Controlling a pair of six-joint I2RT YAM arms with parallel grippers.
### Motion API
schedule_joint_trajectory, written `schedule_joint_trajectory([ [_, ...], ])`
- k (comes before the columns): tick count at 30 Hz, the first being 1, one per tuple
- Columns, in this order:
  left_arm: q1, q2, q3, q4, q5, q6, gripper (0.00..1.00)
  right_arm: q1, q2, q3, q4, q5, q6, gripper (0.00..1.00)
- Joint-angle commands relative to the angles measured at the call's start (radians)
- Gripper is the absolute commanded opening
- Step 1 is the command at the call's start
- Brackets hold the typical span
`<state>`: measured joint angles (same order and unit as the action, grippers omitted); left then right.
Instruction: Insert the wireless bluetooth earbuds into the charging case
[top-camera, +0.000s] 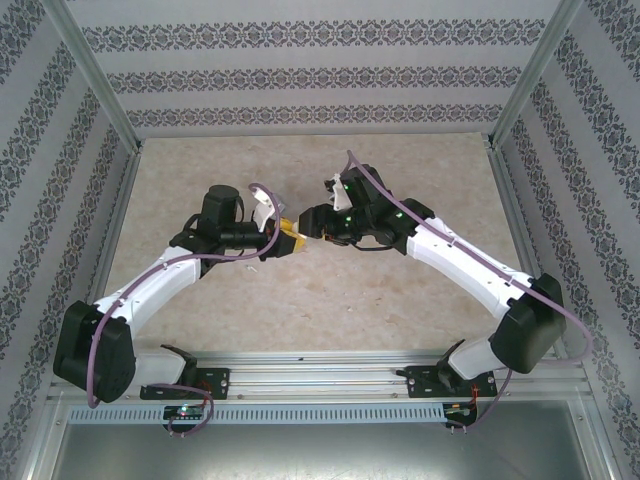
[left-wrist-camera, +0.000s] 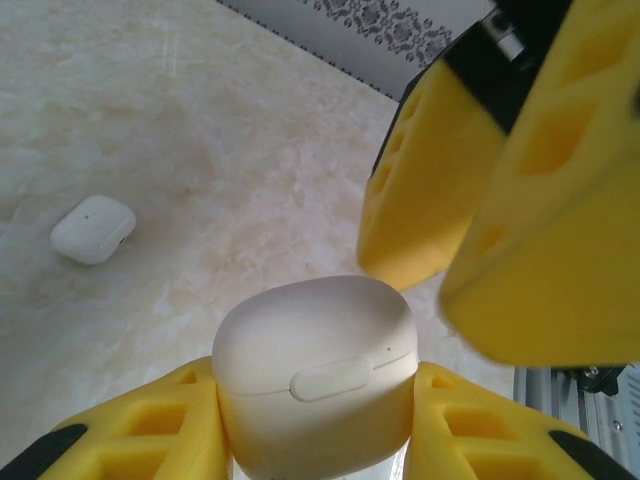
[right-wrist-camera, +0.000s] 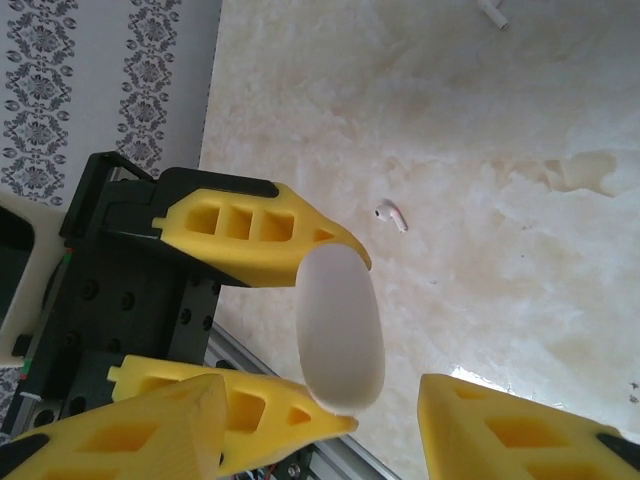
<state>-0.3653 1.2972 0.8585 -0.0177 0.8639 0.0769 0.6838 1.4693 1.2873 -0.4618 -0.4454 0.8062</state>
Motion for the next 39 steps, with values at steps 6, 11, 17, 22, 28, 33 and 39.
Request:
schedule_joint_trajectory([
  [6,-0.016,-0.005,-0.028,0.108,0.052,-0.043,0.33,0.01,0.05,0.017,0.015,-0.033,0.005,0.47],
  [11,-0.016,-0.017,-0.032,0.09,0.051,-0.031,0.34,0.01,0.04,0.007,0.007,-0.002,-0.005,0.25],
  [17,-0.015,-0.058,-0.071,0.138,0.063,-0.041,0.44,0.009,0.033,0.01,0.004,-0.003,-0.039,0.11],
  [22,0.003,-0.105,-0.043,0.053,0.034,-0.057,0.68,0.009,-0.001,0.002,0.014,0.033,-0.091,0.06],
  [28,0.151,-0.157,-0.063,0.168,0.314,-0.285,0.7,-0.008,-0.046,0.04,-0.028,-0.017,-0.282,0.03],
  [33,0.185,-0.122,-0.092,0.414,0.452,-0.531,0.64,-0.009,-0.052,0.12,-0.105,-0.12,-0.452,0.03],
  [39,0.184,-0.054,-0.149,0.807,0.498,-0.797,0.61,-0.018,-0.052,0.156,-0.087,-0.239,-0.49,0.02],
])
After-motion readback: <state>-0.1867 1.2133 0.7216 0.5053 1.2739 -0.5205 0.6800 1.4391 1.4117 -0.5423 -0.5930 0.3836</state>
